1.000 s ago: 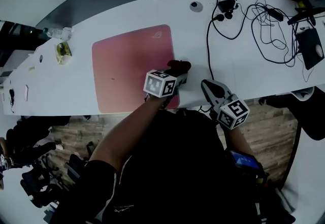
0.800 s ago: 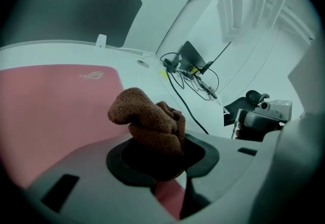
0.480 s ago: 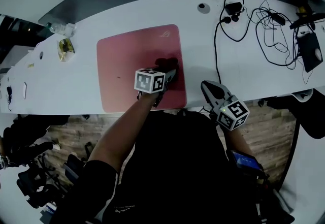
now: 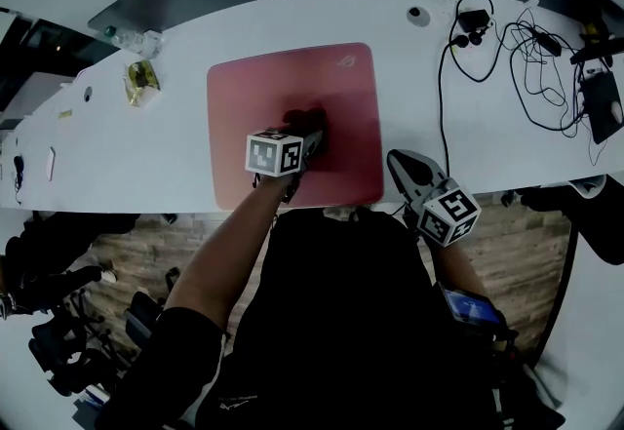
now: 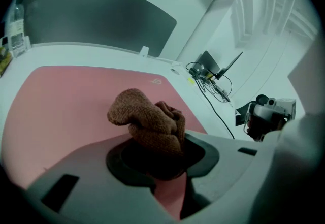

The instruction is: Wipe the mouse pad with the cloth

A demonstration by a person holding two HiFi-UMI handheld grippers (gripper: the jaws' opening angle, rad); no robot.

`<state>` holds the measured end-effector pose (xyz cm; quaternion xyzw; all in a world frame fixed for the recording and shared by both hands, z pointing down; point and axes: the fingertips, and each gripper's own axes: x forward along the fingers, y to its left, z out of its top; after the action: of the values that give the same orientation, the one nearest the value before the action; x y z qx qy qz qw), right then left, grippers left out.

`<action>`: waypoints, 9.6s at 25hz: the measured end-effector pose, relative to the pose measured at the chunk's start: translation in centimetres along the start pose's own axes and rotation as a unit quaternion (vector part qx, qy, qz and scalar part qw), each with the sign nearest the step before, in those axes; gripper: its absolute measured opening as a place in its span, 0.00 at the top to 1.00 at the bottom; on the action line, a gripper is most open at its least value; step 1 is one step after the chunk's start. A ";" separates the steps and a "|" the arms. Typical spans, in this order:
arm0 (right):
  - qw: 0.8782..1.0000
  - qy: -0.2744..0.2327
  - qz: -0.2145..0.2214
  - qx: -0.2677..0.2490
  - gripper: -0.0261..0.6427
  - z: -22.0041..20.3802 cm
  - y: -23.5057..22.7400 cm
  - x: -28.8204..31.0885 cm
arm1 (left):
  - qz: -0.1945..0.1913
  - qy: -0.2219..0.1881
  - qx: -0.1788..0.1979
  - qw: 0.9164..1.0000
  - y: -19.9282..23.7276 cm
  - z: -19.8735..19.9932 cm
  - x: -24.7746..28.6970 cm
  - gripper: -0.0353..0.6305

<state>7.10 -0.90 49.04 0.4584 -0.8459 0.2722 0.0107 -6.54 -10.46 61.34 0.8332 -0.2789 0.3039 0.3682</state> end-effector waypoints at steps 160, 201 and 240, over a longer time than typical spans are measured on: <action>0.999 -0.002 -0.024 0.028 0.92 2.1 -10.6 -2.2 | -0.044 -0.013 0.052 0.998 -10.4 10.2 12.9 0.74; 0.999 0.043 0.015 -0.018 0.92 1.0 2.0 10.1 | 0.135 -0.042 0.011 0.990 18.4 7.4 -8.0 0.74; 0.999 0.044 -0.006 -0.031 0.92 -0.2 8.7 16.8 | 0.128 -0.078 -0.011 0.989 29.2 9.5 -15.2 0.74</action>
<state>-9.49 -10.02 49.76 0.4504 -0.8499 0.2659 0.0638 -33.84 -30.95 58.36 0.8075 -0.4147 0.2795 0.3128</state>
